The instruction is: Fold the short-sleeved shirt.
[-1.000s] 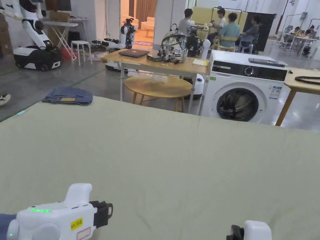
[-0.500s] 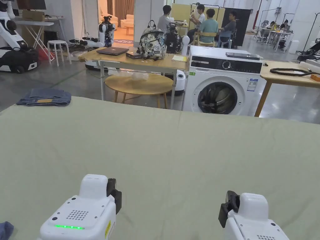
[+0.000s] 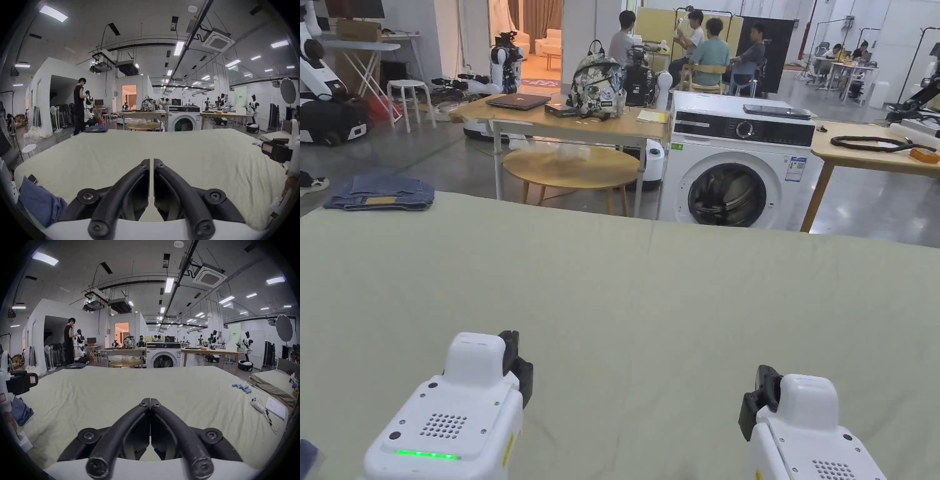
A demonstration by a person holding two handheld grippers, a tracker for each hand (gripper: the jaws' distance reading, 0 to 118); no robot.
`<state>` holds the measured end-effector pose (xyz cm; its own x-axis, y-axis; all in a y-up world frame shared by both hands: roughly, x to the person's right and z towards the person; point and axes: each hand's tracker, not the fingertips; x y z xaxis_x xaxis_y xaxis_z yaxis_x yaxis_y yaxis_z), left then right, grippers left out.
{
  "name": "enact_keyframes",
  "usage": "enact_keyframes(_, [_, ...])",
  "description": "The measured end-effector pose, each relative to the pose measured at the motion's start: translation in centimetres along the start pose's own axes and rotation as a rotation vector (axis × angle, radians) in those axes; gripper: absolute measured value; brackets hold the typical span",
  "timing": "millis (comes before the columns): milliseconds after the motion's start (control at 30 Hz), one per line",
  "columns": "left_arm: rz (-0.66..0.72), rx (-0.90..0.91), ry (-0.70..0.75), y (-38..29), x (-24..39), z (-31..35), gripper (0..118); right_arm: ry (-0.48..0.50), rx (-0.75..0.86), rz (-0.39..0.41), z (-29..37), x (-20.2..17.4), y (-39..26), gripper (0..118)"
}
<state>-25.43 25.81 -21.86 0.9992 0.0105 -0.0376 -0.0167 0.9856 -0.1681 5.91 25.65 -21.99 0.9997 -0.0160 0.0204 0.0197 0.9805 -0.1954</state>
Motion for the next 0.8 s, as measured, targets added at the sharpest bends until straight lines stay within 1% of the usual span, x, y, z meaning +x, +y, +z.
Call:
enact_keyframes(100, [0.021, 0.010, 0.003, 0.1, -0.5, 0.0, 0, -0.007, 0.004, 0.003, 0.0, 0.1, 0.1, 1])
enact_keyframes(133, [0.023, 0.011, 0.014, 0.1, -0.4, 0.0, 3, -0.009, 0.005, 0.003, 0.0, 0.1, 0.2, 5])
enact_keyframes(167, [0.025, 0.016, 0.021, 0.1, -0.5, -0.1, 10, -0.018, 0.007, 0.006, 0.0, 0.2, 0.2, 18])
enact_keyframes(200, [0.026, 0.020, 0.020, 0.1, -0.6, -0.1, 17, -0.025, 0.007, 0.007, -0.1, 0.2, 0.3, 35])
enact_keyframes(233, [0.024, 0.025, 0.027, 0.2, -0.6, -0.1, 23, -0.028, 0.006, 0.007, -0.1, 0.2, 0.3, 53])
enact_keyframes(267, [0.027, 0.035, 0.028, 0.3, -0.7, -0.1, 27, -0.031, 0.009, 0.004, -0.2, 0.3, 0.3, 70])
enact_keyframes(300, [0.031, 0.045, 0.021, 0.4, -0.8, 0.0, 29, -0.035, 0.011, 0.002, -0.2, 0.4, 0.3, 73])
enact_keyframes(433, [0.059, 0.122, -0.008, 0.6, -1.0, 0.2, 30, -0.059, 0.039, 0.019, -0.2, 0.5, 0.4, 74])
enact_keyframes(533, [0.088, 0.162, -0.017, 0.6, -1.0, 0.3, 30, -0.053, 0.041, 0.025, -0.4, 0.9, 0.5, 92])
enact_keyframes(567, [0.092, 0.168, -0.014, 0.6, -0.9, 0.3, 30, -0.054, 0.044, 0.030, -0.4, 0.9, 0.5, 94])
enact_keyframes(700, [0.101, 0.148, -0.012, 0.3, -0.6, -0.4, 30, -0.054, 0.066, 0.041, -0.4, 1.1, 0.6, 94])
enact_keyframes(800, [0.100, 0.130, -0.011, -0.2, -0.5, -0.8, 30, -0.056, 0.072, 0.026, -0.5, 1.4, 0.7, 94])
